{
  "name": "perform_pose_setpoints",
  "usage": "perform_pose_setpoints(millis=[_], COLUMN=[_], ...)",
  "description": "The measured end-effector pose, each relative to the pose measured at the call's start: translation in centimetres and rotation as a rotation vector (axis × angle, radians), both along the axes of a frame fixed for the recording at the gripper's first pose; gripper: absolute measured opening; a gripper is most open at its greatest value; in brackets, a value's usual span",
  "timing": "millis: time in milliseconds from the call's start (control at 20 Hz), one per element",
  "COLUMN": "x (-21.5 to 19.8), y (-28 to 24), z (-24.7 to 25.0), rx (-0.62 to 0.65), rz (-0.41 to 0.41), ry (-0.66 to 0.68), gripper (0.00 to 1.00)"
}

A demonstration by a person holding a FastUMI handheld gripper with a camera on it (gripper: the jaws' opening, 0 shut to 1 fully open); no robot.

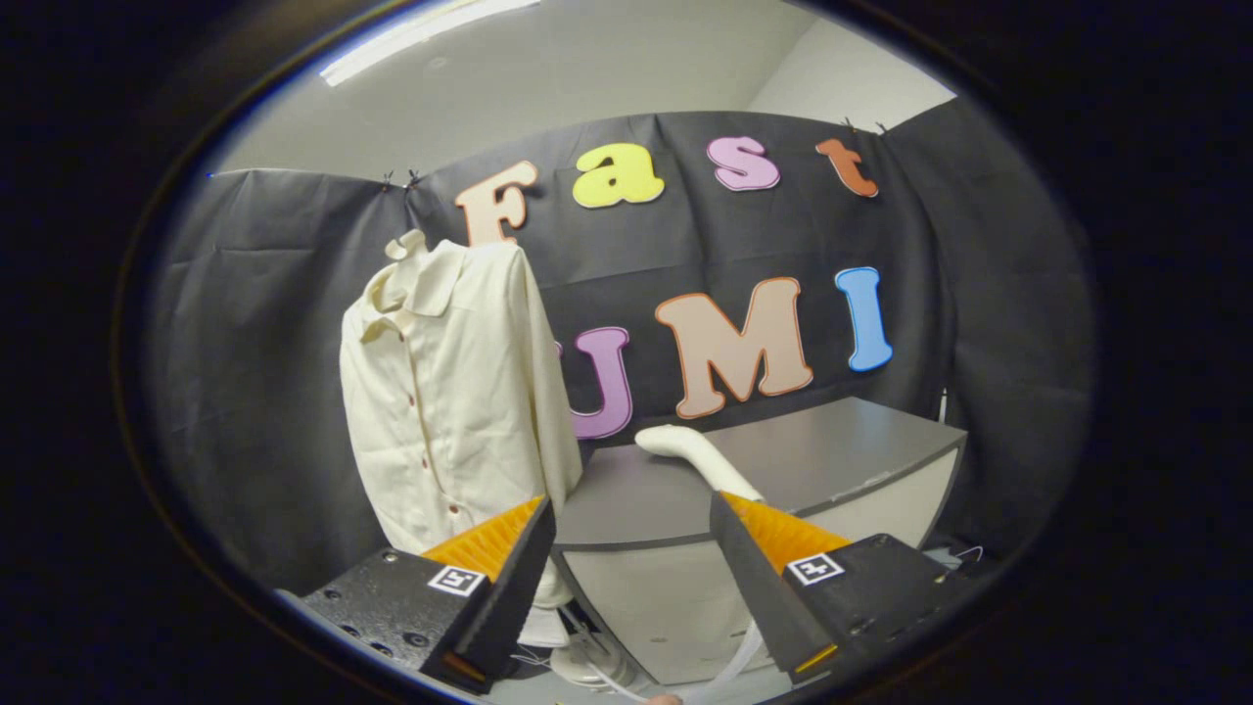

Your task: Iron the clothes twice with a garment steamer, once on the left side and once on the right side.

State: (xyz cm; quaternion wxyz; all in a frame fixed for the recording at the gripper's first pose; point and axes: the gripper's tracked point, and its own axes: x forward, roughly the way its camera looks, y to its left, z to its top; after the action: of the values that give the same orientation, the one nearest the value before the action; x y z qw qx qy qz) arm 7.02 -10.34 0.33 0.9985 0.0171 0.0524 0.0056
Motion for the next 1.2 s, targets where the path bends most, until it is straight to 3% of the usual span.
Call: perform_pose_setpoints(millis=[250, 650, 1200], x=[4.9, 14.4, 23.8], y=[-3.4, -4.3, -6.6], z=[0.3, 1.3, -0.7], rx=[-0.047, -0.202, -0.177], rz=[-0.035, 0.037, 0.032], ry=[0.090, 0.255, 0.534], gripper=[0.96, 0.97, 0.97])
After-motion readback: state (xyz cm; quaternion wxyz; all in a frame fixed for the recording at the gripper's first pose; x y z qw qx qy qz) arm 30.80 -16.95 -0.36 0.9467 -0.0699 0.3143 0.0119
